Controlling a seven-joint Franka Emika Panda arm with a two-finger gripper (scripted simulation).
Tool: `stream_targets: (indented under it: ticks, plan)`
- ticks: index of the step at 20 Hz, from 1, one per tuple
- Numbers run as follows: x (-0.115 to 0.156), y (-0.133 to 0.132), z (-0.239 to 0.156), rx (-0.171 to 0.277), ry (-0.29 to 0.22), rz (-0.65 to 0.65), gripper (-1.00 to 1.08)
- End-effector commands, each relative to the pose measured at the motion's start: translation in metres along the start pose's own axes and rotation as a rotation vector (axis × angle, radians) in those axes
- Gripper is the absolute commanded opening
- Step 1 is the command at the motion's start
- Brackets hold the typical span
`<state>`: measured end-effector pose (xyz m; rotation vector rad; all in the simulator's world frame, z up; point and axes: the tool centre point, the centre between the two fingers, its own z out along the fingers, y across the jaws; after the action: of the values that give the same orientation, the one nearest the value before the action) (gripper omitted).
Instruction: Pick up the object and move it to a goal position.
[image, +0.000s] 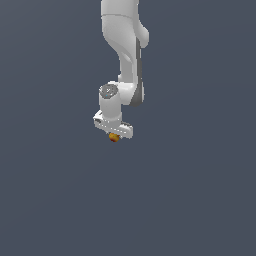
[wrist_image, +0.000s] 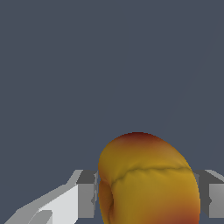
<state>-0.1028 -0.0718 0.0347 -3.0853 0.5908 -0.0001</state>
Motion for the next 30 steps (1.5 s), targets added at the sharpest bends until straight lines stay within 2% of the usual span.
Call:
stream_targets:
  ticks: [1,10,16,22,30]
  plan:
    - [0.000,0.000,0.001,0.000,0.000,0.000,-1.00]
    - [0.001,0.000,-0.002,0.000,0.000,0.000,-1.00]
    - [0.013,0.002,-0.016,0.000,0.000,0.000,-1.00]
    - [0.037,0.006,-0.044,-0.001,0.000,0.000,-1.00]
    - [0.084,0.012,-0.097,-0.001,0.000,0.000,-1.00]
